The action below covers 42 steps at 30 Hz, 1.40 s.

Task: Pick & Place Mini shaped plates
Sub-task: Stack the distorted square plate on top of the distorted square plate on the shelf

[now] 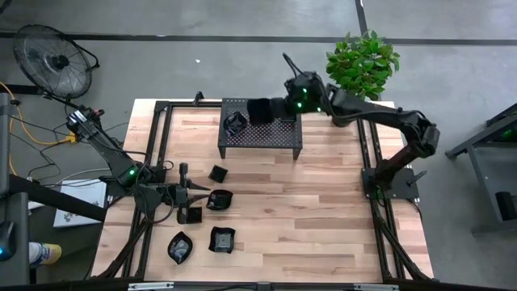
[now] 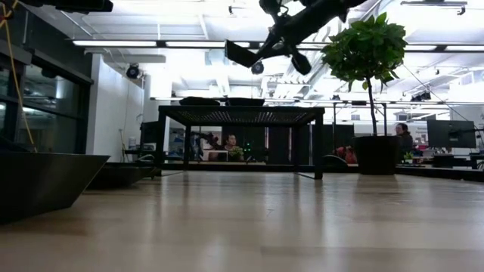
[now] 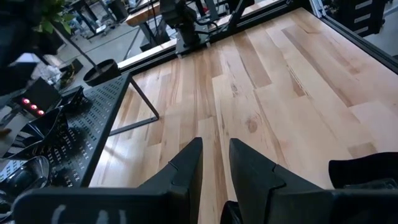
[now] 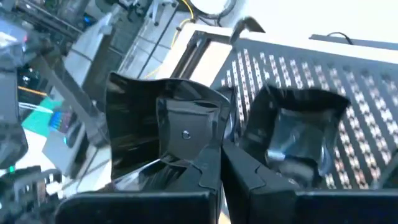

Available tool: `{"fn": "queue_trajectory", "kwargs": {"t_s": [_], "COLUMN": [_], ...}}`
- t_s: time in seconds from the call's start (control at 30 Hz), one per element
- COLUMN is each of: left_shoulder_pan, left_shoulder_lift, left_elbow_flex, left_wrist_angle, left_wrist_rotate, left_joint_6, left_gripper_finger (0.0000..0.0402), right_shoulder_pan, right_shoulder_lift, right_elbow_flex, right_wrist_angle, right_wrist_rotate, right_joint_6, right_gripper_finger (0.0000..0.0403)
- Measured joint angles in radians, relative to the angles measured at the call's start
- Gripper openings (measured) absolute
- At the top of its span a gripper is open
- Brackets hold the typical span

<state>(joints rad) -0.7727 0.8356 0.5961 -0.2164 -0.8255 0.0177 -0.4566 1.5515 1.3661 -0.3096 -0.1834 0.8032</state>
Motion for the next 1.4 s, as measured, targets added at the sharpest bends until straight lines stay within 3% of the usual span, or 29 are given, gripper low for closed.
{"fn": "queue_trajectory", "kwargs": {"t_s": [0.23, 0.43, 0.53, 0.73, 1.4], "left_shoulder_pan": [0.0, 0.0, 0.0, 0.0, 0.0], "left_shoulder_lift": [0.0, 0.0, 0.0, 0.0, 0.0], "left_elbow_flex": [0.0, 0.0, 0.0, 0.0, 0.0], "left_wrist_angle": [-0.004, -0.009, -0.031, -0.028, -0.029], "left_wrist_rotate": [-0.007, -0.003, -0.003, 0.005, 0.007], "left_joint_6": [0.0, -0.006, -0.023, -0.027, -0.034], "left_gripper_finger": [0.0076, 0.0076, 0.0076, 0.0076, 0.0076], "right_shoulder_pan": [-0.037, -0.054, -0.056, -0.06, -0.076], "right_shoulder_lift": [0.151, 0.245, 0.27, 0.301, 0.314], "right_elbow_flex": [0.226, 0.411, 0.454, 0.463, 0.424], "right_wrist_angle": [-0.168, -0.462, -0.509, -0.52, -0.528], "right_wrist_rotate": [-0.037, 0.039, 0.063, 0.01, 0.031], "right_joint_6": [-0.04, -0.05, -0.045, -0.041, -0.09], "right_gripper_finger": [0.0001, 0.0001, 0.0001, 0.0003, 0.0005]}}
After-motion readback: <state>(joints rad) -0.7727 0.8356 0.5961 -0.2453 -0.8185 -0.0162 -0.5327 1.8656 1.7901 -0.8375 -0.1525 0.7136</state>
